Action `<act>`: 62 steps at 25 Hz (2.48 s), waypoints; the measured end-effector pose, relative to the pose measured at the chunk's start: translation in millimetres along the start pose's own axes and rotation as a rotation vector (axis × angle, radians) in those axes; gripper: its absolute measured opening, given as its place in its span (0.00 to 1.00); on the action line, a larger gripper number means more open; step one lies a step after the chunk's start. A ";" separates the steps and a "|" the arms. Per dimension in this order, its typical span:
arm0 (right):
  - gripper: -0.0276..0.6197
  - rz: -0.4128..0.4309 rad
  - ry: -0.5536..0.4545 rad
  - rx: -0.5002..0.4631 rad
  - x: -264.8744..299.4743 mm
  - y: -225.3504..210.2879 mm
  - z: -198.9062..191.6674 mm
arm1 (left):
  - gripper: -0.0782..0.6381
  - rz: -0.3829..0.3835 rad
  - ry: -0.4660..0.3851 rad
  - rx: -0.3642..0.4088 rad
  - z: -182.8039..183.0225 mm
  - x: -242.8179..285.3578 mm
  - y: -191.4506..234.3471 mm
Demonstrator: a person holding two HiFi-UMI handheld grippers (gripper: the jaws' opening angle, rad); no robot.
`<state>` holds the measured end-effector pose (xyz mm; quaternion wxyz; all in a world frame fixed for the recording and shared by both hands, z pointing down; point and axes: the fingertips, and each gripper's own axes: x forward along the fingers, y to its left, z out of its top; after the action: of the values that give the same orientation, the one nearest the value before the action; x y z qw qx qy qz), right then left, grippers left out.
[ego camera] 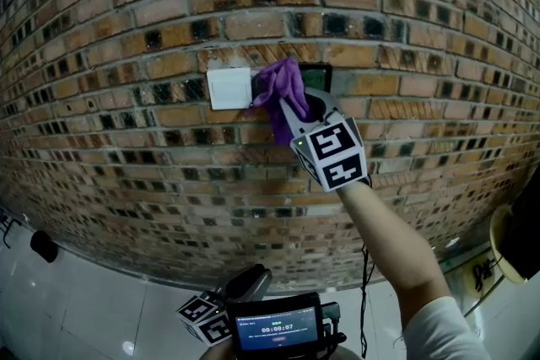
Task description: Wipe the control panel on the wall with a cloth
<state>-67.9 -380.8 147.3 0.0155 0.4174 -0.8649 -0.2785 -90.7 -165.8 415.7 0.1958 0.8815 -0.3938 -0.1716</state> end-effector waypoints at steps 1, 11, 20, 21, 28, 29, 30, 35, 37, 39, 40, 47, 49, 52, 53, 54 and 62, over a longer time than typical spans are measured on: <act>0.17 -0.006 0.000 -0.001 -2.3 -3.4 -0.5 | 0.22 -0.004 0.002 -0.001 -0.9 1.7 -1.1; 0.17 -0.055 -0.009 0.001 -23.2 -31.4 -4.4 | 0.22 -0.024 0.008 -0.010 -7.6 14.0 -8.9; 0.17 -0.099 0.005 -0.008 -39.2 -54.9 -13.2 | 0.22 -0.040 0.017 -0.010 -13.2 23.2 -17.5; 0.17 -0.103 0.007 -0.009 -41.2 -57.4 -14.2 | 0.22 -0.041 0.019 -0.011 -13.7 23.8 -18.2; 0.17 -0.130 0.017 -0.010 -52.8 -72.7 -20.1 | 0.22 -0.047 0.026 -0.006 -16.1 28.6 -22.3; 0.17 -0.134 0.019 -0.010 -54.4 -74.5 -20.8 | 0.22 -0.047 0.027 -0.006 -16.3 28.9 -22.8; 0.17 -0.138 0.021 -0.011 -56.0 -76.3 -21.6 | 0.22 -0.046 0.028 -0.006 -16.6 29.1 -23.2; 0.17 -0.170 0.042 -0.019 -66.6 -88.4 -28.4 | 0.22 -0.045 0.037 0.001 -20.3 28.8 -21.7; 0.17 -0.186 0.048 -0.023 -72.0 -94.0 -30.9 | 0.22 -0.047 0.040 -0.005 -19.2 30.2 -25.1; 0.17 -0.198 0.053 -0.020 -78.0 -98.5 -33.2 | 0.22 -0.049 0.042 -0.009 -19.3 30.9 -27.4; 0.17 -0.202 0.056 -0.018 -81.2 -100.2 -34.4 | 0.22 -0.050 0.045 -0.010 -19.7 30.9 -28.5; 0.17 -0.229 0.061 -0.017 -102.4 -112.5 -34.9 | 0.22 -0.060 0.053 -0.004 -17.8 35.0 -33.8; 0.17 -0.233 0.066 -0.012 -109.0 -113.4 -35.5 | 0.22 -0.060 0.056 -0.006 -17.0 34.0 -37.0; 0.17 -0.238 0.065 -0.006 -118.4 -114.4 -33.0 | 0.22 -0.064 0.055 0.003 -14.6 33.9 -39.8; 0.17 -0.238 0.063 -0.006 -121.3 -114.4 -32.0 | 0.22 -0.066 0.054 0.006 -14.4 34.4 -40.1; 0.17 -0.238 0.061 -0.007 -124.1 -113.7 -31.6 | 0.22 -0.067 0.053 0.006 -14.9 34.7 -40.3; 0.17 -0.228 0.082 0.018 -142.3 -101.9 -47.2 | 0.22 -0.071 0.066 0.004 -22.8 32.9 -43.5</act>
<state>109.7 -349.5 166.0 0.0155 0.5244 -0.8128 -0.2533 -32.2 -159.4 409.6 0.2006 0.9006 -0.3559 -0.1485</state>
